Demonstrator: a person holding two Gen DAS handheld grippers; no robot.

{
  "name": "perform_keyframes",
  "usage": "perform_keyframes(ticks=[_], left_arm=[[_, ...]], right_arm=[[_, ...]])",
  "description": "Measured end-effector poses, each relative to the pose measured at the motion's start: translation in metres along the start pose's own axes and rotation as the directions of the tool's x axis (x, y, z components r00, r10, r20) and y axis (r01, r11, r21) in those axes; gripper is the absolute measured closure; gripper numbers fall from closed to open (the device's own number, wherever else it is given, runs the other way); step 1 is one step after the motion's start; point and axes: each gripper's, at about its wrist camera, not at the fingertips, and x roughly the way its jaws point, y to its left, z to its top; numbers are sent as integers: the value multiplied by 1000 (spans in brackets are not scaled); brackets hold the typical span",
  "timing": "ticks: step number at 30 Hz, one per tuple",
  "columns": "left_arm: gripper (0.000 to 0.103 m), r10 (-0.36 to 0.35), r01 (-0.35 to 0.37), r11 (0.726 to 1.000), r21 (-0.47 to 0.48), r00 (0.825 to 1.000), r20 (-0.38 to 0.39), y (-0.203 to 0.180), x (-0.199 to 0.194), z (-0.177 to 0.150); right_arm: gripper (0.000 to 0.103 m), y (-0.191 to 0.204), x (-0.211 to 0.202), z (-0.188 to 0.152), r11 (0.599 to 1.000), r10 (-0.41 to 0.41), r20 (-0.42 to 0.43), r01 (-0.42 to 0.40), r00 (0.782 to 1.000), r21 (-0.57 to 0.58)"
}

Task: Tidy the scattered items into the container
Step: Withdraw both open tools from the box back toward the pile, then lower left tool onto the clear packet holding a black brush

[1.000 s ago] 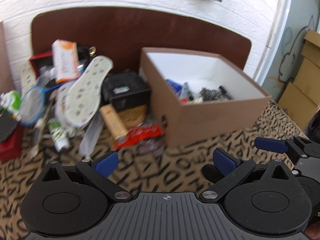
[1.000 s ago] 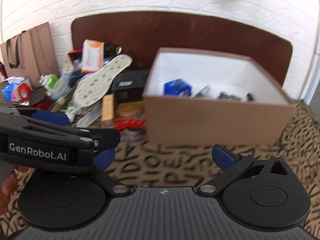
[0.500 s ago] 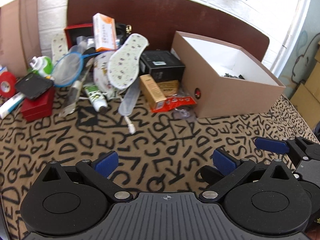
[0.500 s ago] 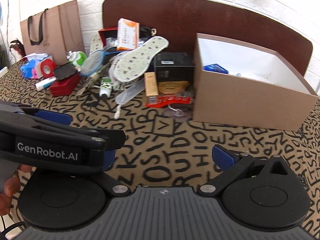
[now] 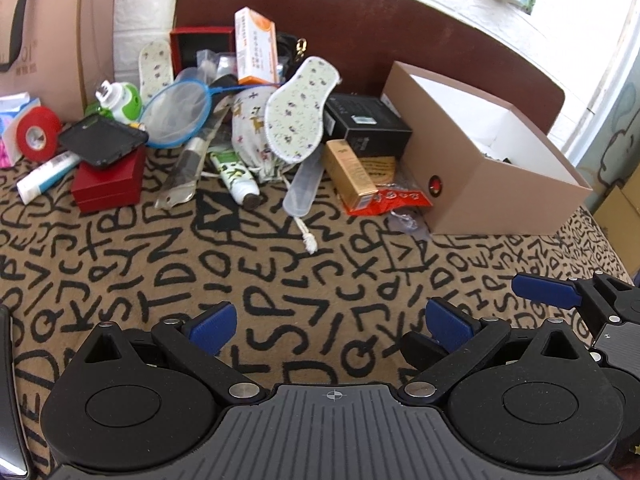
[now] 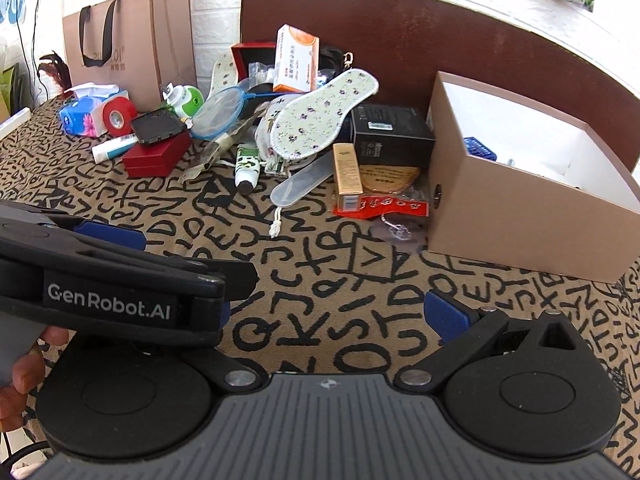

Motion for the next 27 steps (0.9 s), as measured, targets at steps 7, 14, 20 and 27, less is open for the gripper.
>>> perform_keyframes(ticks=[7, 14, 20, 27], left_arm=[[0, 9, -9, 1000, -27, 1000, -9, 23, 9, 0], [0, 37, -36, 995, -96, 999, 7, 57, 15, 3], [0, 73, -68, 986, -152, 997, 23, 87, 19, 10], [3, 77, -70, 986, -151, 996, 37, 106, 31, 23]], right_arm=[[0, 11, 20, 5, 1000, 25, -30, -25, 999, -14], [0, 24, 45, 14, 998, 55, -59, -56, 997, -20], [1, 37, 63, 22, 994, 100, -55, -103, 993, -37], [1, 45, 79, 34, 984, 177, -11, -177, 984, -32]])
